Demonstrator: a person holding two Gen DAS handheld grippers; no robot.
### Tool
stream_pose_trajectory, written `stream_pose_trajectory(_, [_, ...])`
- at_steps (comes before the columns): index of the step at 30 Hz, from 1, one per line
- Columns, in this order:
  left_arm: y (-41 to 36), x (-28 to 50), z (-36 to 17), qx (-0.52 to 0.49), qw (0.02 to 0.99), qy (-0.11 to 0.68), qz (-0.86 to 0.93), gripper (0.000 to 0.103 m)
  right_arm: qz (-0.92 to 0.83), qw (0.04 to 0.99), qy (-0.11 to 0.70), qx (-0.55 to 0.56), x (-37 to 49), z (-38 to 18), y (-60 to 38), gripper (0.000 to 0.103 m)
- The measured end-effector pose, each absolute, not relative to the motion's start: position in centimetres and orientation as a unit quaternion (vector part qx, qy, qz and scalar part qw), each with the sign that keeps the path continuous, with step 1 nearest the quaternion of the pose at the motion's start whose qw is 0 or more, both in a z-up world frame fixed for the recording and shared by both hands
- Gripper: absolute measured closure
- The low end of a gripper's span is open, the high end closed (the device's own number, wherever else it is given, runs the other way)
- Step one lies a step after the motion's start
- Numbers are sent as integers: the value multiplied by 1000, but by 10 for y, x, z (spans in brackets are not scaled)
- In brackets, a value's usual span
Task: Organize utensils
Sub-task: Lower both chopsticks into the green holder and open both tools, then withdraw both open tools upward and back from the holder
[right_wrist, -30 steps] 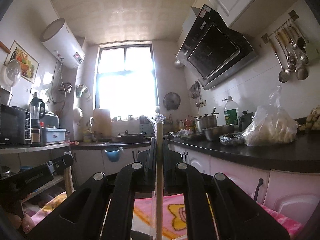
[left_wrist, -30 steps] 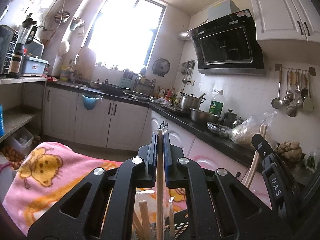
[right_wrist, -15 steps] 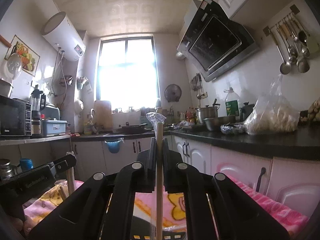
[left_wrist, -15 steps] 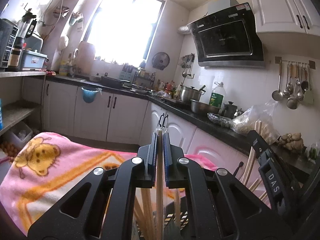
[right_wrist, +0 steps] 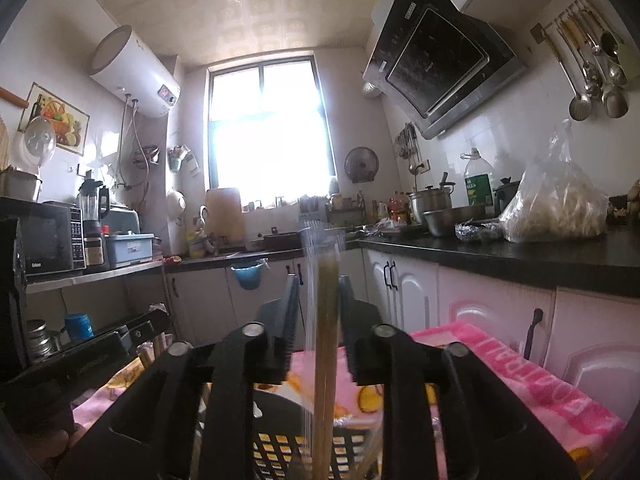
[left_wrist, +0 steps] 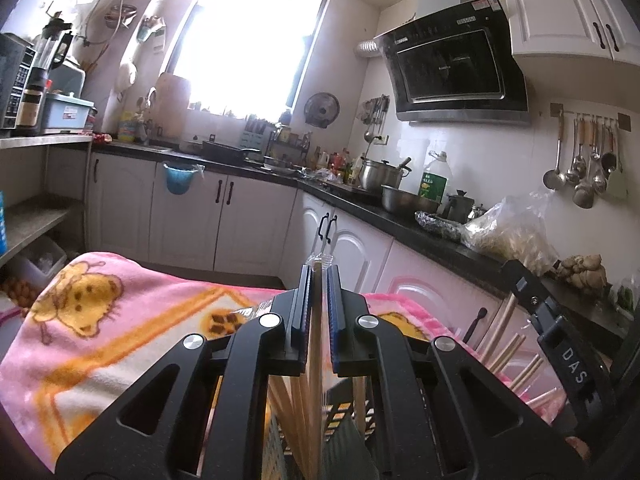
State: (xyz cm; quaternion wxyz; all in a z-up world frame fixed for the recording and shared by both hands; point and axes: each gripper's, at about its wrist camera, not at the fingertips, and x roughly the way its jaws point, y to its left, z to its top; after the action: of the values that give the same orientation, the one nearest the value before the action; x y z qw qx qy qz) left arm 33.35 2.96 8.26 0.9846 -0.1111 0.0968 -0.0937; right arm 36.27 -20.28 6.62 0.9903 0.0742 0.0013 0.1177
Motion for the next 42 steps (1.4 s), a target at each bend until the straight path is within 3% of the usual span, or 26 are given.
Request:
stream_pose_trajectory(11, [36, 318, 90, -110, 984, 108, -91, 83, 124, 987, 18, 96, 346, 78, -222, 59])
stream_pose_trajectory(20, [39, 300, 97, -114, 981, 131, -85, 61, 162, 982, 47, 89, 325, 85, -222, 42])
stream_pose_trajectory(30, [38, 268, 103, -114, 978, 146, -90, 27, 166, 980, 56, 92, 290, 90, -232, 24])
stream_pose_trajectory(36, [36, 244, 105, -114, 978, 148, -96, 12, 168, 980, 61, 90, 272, 91, -241, 19])
stream_pose_trajectory(42, [32, 219, 109, -114, 977, 150, -103, 12, 171, 980, 68, 73, 249, 92, -247, 16])
